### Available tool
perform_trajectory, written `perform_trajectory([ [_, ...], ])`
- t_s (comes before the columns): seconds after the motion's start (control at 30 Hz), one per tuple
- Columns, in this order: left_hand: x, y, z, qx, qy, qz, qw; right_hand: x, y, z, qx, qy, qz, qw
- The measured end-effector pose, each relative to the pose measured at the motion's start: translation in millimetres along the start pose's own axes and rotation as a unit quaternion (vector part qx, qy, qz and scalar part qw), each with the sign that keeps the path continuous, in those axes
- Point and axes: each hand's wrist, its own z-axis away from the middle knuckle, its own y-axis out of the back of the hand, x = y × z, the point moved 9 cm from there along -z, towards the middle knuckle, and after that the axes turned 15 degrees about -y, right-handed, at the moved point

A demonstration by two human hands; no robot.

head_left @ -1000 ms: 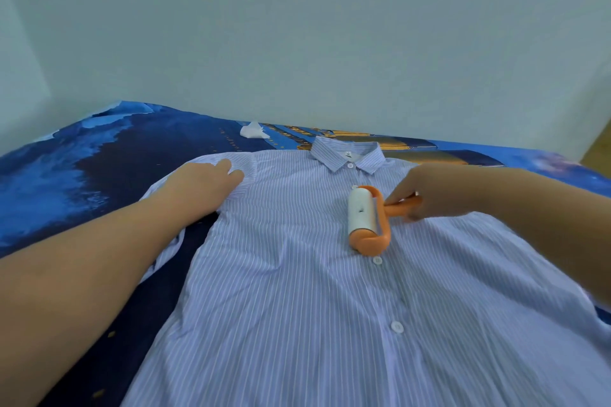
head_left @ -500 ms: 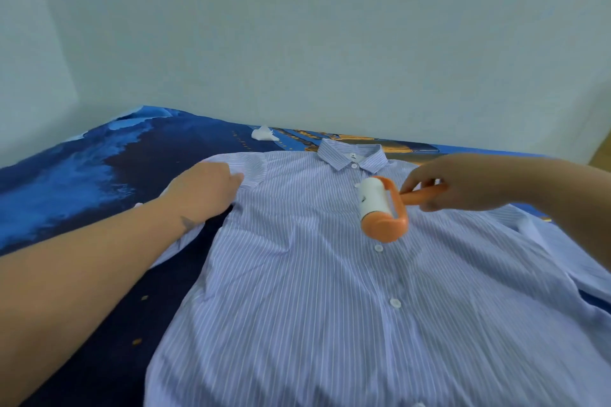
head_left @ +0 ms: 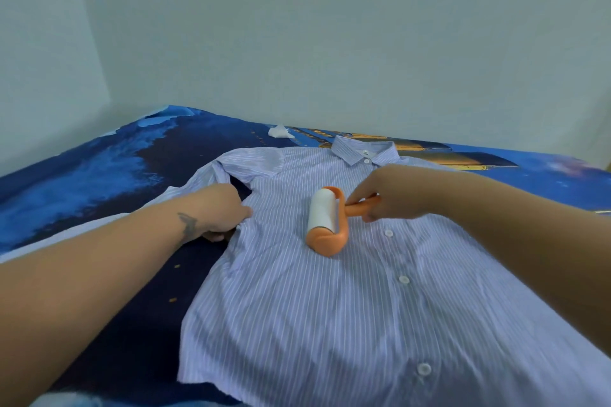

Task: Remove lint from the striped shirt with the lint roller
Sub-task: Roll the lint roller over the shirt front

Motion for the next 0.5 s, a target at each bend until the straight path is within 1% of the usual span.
perform_trajectory([
  [0.13,1.8,1.3,4.7,0.016,-0.009,0.032,0.999,-35.6,5.6,-14.5,0.024,0.041,0.014,0.999],
  [0.27,-4.9,-3.7,8.3,0.029,0.015,0.142,0.989,-67.9,11.0,-24.3,0.040,0.073,0.022,0.996],
  [0.33,-7.6,-5.5,9.6,0.029,0.014,0.171,0.985,-79.1,11.9,-26.9,0.047,0.084,0.025,0.995],
  [0.4,-8.0,-5.5,10.0,0.029,0.003,0.162,0.986,-83.7,11.1,-26.7,0.048,0.090,0.024,0.995],
  [0.5,-4.5,0.2,9.7,0.039,-0.030,0.068,0.996,-74.4,6.4,-22.9,0.033,0.088,-0.014,0.995],
])
